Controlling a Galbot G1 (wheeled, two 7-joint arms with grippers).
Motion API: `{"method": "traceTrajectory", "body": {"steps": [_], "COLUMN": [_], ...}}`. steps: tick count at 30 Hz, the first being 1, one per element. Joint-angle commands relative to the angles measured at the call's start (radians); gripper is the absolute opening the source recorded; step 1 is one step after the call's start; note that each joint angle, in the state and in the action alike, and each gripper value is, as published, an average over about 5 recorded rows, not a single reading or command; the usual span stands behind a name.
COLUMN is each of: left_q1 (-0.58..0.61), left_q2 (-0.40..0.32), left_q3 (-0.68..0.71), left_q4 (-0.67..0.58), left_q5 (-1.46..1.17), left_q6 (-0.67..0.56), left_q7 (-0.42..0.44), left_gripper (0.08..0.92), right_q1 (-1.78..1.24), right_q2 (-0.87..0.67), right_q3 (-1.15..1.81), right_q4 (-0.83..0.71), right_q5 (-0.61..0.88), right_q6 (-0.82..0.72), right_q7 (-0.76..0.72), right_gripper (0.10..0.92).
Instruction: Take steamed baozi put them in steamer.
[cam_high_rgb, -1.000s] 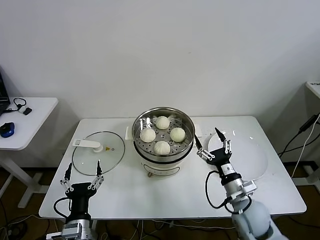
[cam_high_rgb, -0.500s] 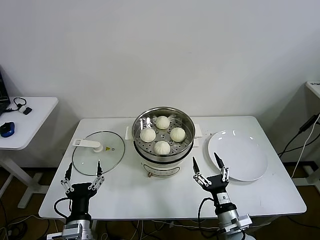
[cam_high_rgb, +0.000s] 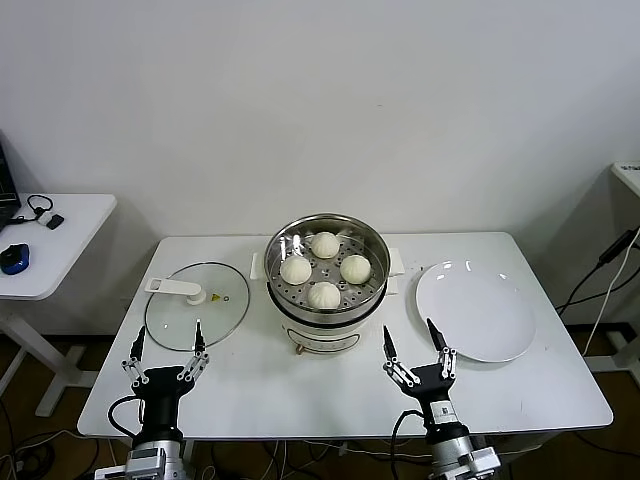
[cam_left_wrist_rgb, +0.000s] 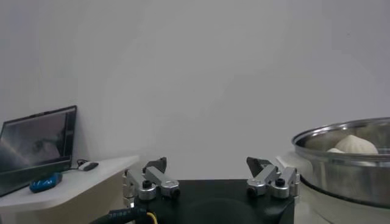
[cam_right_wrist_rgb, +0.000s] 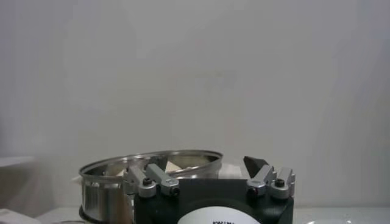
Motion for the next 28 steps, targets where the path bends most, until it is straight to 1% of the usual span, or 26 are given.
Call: {"method": "traceTrajectory", "body": {"steps": [1,28], "left_q1": [0.001,0.007], "left_q2": [-0.049,-0.049], "left_q3": [0.0,0.0], "left_q4": [-0.001,-0.004], "left_q5": [0.003,0.005], "left_q6": [0.002,-0.001], "left_q7": [0.0,-0.001], "left_gripper": [0.823,0.823], "right_q1": [-0.019,-0.02], "right_q2": [0.014,0.02], "right_q3": [-0.004,-0.017], "right_q4": [0.002,0.002], "right_q5": [-0.008,-0.016], "right_q6": [0.01,0.012], "right_q7": [0.003,-0.012], "right_gripper": [0.823,0.823]}}
